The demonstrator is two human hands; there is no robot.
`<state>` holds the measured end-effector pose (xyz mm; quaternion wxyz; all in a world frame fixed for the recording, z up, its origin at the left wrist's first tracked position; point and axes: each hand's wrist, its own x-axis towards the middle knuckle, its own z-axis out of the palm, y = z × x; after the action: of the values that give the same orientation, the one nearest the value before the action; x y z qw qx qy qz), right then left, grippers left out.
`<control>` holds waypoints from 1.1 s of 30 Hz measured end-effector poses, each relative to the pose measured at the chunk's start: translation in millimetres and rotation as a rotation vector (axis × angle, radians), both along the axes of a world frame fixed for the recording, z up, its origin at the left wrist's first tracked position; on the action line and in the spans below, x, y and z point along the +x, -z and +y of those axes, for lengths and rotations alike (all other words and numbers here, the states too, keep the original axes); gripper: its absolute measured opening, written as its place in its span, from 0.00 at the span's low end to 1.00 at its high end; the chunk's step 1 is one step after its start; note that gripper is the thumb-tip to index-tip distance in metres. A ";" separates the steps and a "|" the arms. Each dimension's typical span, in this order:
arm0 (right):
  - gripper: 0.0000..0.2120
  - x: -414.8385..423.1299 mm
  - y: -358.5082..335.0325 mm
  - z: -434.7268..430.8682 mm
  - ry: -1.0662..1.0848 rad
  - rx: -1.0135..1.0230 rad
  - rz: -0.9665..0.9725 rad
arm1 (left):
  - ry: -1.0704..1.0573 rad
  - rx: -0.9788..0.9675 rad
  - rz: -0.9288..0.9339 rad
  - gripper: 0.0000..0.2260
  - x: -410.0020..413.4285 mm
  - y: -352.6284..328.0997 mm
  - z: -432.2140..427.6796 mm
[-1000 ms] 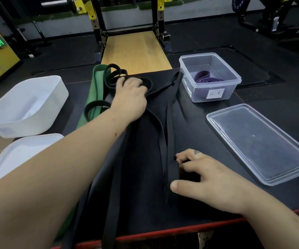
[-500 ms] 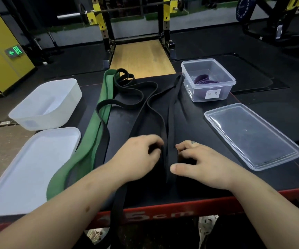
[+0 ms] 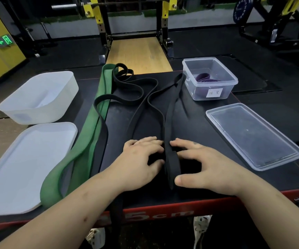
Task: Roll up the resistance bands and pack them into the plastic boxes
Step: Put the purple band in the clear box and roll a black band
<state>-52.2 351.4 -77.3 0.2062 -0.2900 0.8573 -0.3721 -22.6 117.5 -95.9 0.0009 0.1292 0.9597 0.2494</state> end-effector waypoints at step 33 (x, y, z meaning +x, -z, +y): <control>0.34 3.3 1.8 3.3 -0.082 -0.005 0.130 | -0.040 0.087 -0.069 0.24 0.6 -4.6 8.2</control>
<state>-48.9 354.7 -79.1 0.1646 -0.3491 0.8552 -0.3459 -22.0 125.7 -91.4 0.0232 0.1011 0.9498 0.2951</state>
